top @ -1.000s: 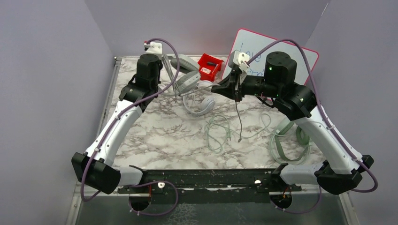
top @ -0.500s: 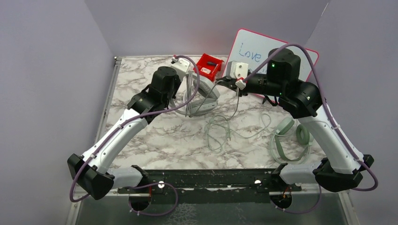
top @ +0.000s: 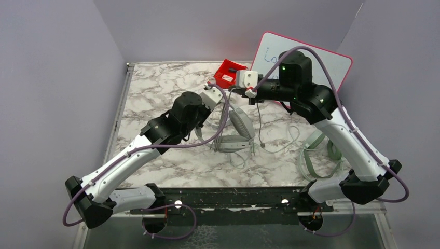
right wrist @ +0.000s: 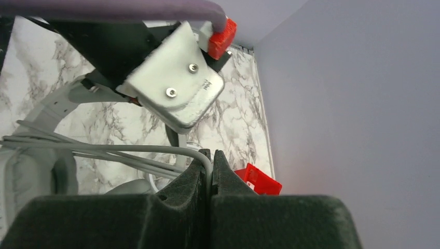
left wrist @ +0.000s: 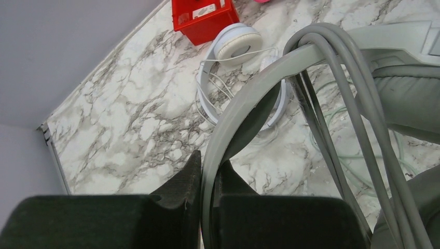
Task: Wrap the headphones
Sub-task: Wrap the headphones cable around the headphones.
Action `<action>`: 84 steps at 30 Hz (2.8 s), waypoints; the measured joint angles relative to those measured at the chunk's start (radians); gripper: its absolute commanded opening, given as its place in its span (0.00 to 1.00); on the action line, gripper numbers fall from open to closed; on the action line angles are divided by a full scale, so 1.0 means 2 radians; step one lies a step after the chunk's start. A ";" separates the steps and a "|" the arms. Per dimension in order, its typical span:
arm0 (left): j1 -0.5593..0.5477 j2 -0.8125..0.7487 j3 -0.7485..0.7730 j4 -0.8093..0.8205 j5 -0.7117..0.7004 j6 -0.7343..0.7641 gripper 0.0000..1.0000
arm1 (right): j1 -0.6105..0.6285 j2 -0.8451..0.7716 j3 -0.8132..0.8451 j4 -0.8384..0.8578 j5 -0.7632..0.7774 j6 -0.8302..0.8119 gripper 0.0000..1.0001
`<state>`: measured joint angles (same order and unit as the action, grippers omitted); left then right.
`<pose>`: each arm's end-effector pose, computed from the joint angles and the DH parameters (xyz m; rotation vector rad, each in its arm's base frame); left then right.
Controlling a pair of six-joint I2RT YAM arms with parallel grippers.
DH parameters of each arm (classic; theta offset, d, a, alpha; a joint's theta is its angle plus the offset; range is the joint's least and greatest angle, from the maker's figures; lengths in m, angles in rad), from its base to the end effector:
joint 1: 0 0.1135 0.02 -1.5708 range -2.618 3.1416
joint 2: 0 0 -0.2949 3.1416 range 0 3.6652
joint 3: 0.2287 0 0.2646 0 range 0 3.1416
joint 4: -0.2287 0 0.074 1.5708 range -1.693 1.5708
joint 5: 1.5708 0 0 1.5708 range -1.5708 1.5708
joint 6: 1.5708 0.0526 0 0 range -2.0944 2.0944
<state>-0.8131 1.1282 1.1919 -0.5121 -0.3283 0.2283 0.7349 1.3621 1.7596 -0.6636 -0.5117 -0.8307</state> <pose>0.1901 -0.1762 0.4026 0.8075 1.8231 -0.0448 0.1971 0.2128 0.5256 -1.5118 1.0139 0.4011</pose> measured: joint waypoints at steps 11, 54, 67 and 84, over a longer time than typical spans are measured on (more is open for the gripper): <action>-0.006 -0.077 -0.017 0.020 0.056 0.002 0.00 | -0.016 0.019 -0.030 0.072 0.023 0.029 0.00; -0.008 -0.100 0.136 0.086 0.117 -0.166 0.00 | -0.080 0.150 -0.221 0.719 -0.269 0.705 0.06; -0.008 -0.041 0.221 0.033 0.011 -0.142 0.00 | -0.069 0.164 -0.296 0.861 -0.184 0.758 0.10; -0.009 -0.023 0.261 0.107 -0.031 -0.134 0.00 | -0.052 0.221 -0.349 0.933 -0.121 0.789 0.00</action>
<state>-0.8318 1.0817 1.7142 -0.2989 -0.3904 -0.0391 0.6308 1.8050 1.0618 1.2026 -0.7536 0.7475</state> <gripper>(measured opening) 0.069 0.056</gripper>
